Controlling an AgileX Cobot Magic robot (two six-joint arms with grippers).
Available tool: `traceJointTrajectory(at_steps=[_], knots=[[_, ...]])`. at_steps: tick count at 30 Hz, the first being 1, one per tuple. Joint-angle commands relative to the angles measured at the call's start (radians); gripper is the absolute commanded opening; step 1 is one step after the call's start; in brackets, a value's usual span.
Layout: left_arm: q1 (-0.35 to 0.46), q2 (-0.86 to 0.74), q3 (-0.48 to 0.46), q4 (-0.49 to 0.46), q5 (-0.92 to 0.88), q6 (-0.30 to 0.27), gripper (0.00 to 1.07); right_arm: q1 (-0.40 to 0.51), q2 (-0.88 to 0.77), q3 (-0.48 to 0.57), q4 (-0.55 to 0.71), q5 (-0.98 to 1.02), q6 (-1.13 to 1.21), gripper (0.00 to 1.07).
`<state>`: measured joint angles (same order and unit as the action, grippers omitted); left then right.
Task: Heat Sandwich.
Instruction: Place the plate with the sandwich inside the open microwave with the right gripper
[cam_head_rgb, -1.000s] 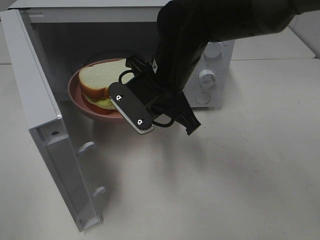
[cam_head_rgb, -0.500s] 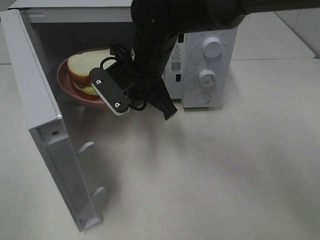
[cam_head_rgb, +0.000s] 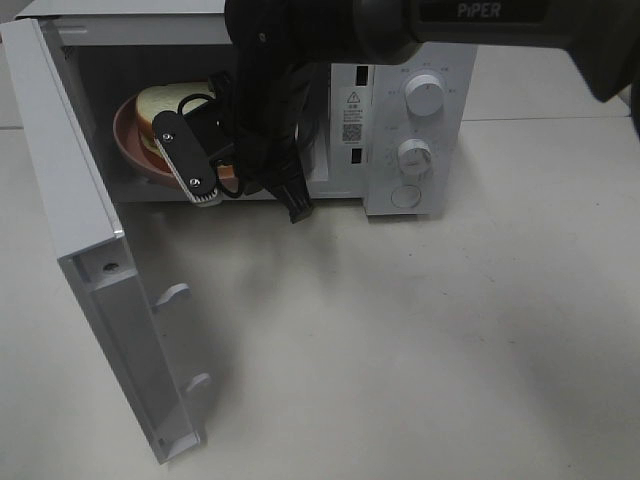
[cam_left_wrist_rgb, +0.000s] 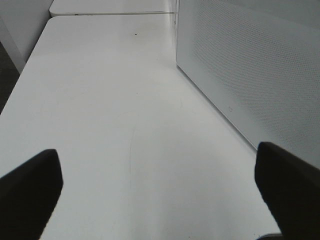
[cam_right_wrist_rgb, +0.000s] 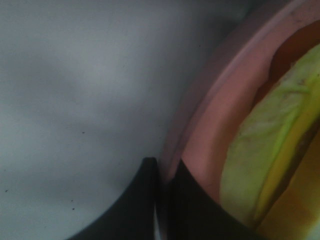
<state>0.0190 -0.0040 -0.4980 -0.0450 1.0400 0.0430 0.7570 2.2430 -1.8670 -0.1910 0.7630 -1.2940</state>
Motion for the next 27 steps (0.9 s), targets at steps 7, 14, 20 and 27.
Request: traceJointTrajectory(at_steps=[7, 14, 20, 27], knots=[[-0.004, -0.028, 0.002, -0.001, -0.001, -0.005, 1.01, -0.025, 0.063, -0.112, -0.004, 0.012, 0.043, 0.03], [-0.004, -0.028, 0.002, -0.001, -0.001, -0.005, 1.01, -0.047, 0.104, -0.177, 0.01, 0.036, 0.053, 0.03], [-0.004, -0.028, 0.002, -0.001, -0.001, -0.005, 1.01, -0.059, 0.141, -0.229, 0.013, 0.038, 0.072, 0.03], [-0.004, -0.028, 0.002, -0.001, -0.001, -0.005, 1.01, -0.059, 0.186, -0.299, -0.006, 0.034, 0.114, 0.04]])
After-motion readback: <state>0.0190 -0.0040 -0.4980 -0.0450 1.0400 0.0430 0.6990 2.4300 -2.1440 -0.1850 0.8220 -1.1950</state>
